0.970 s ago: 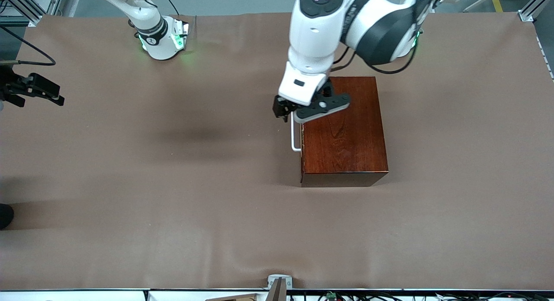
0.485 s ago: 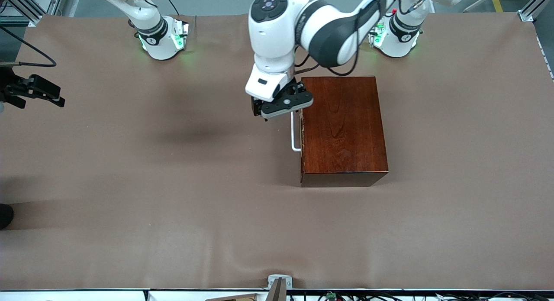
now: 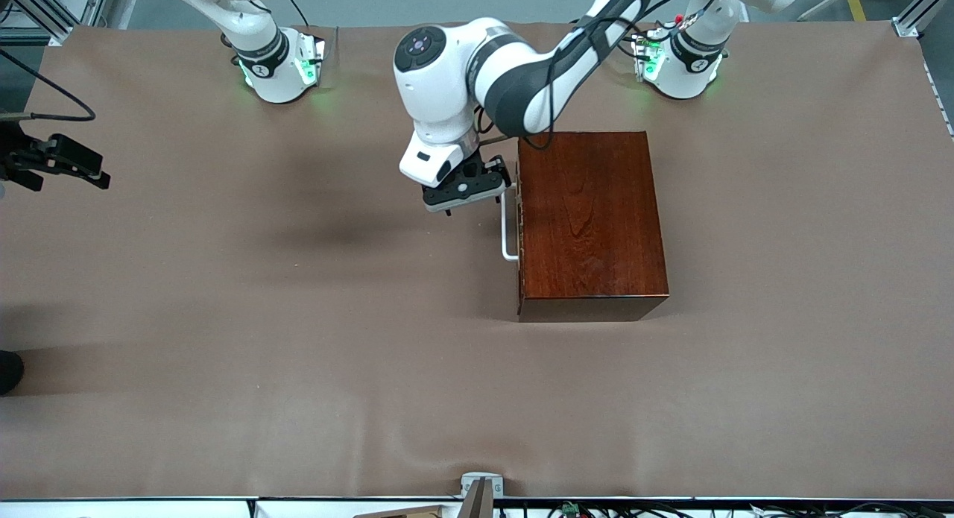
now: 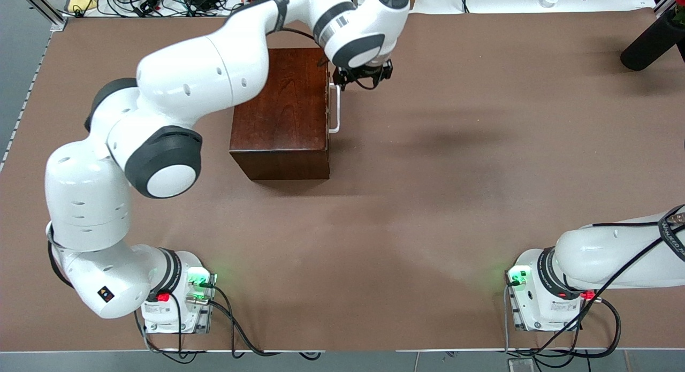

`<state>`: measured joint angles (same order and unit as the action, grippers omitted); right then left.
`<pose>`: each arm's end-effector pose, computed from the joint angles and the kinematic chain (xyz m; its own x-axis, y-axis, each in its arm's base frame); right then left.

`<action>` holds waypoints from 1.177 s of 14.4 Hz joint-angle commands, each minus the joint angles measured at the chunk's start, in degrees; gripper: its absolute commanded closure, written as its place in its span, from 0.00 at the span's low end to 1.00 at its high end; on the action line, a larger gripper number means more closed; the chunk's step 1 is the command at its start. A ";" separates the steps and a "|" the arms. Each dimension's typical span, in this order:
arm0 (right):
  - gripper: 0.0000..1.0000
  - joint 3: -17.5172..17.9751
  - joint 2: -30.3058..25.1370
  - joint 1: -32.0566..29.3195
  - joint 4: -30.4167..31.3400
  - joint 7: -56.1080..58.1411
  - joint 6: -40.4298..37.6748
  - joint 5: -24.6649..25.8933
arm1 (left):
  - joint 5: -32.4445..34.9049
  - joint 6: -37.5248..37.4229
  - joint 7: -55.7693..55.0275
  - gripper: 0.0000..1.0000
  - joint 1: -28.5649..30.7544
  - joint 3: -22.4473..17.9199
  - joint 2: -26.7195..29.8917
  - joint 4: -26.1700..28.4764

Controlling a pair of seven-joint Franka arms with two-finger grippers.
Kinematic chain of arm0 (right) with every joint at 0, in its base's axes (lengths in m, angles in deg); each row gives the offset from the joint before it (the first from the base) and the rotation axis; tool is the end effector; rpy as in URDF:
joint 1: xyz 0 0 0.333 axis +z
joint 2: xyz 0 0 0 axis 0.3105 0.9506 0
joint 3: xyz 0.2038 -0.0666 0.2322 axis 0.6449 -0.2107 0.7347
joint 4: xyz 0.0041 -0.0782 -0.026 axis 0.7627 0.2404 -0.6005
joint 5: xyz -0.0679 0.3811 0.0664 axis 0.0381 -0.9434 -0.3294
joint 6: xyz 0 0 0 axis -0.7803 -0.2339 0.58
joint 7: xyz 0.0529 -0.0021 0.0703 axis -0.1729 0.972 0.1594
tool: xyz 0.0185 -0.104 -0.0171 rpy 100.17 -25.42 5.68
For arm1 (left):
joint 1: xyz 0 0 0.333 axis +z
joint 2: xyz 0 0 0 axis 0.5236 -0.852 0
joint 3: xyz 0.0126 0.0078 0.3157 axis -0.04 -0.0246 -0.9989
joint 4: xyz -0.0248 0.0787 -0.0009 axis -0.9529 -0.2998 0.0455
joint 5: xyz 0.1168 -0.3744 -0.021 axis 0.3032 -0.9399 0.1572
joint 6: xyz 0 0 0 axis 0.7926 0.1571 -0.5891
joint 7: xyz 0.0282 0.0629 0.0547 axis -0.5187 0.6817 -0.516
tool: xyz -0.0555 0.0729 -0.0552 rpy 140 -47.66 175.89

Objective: Open drawer, take yellow block, close drawer

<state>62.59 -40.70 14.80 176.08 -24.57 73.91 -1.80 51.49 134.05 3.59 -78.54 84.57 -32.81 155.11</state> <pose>0.5585 -0.0287 0.6230 0.9988 0.0127 -0.0468 0.0123 -0.9999 -0.0070 0.4480 -0.5682 0.3884 0.9698 0.1759 0.1688 0.1978 -0.9725 -0.1231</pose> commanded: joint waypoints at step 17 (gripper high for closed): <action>0.00 0.82 3.95 -2.07 -1.45 -15.89 -0.43 -1.46 | 6.92 -4.07 10.19 0.00 -2.16 -0.31 -6.42 0.23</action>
<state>62.88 -37.24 12.88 175.86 -37.58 74.34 -2.61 56.59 131.31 12.97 -80.30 84.46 -38.45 156.15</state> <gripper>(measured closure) 0.000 0.000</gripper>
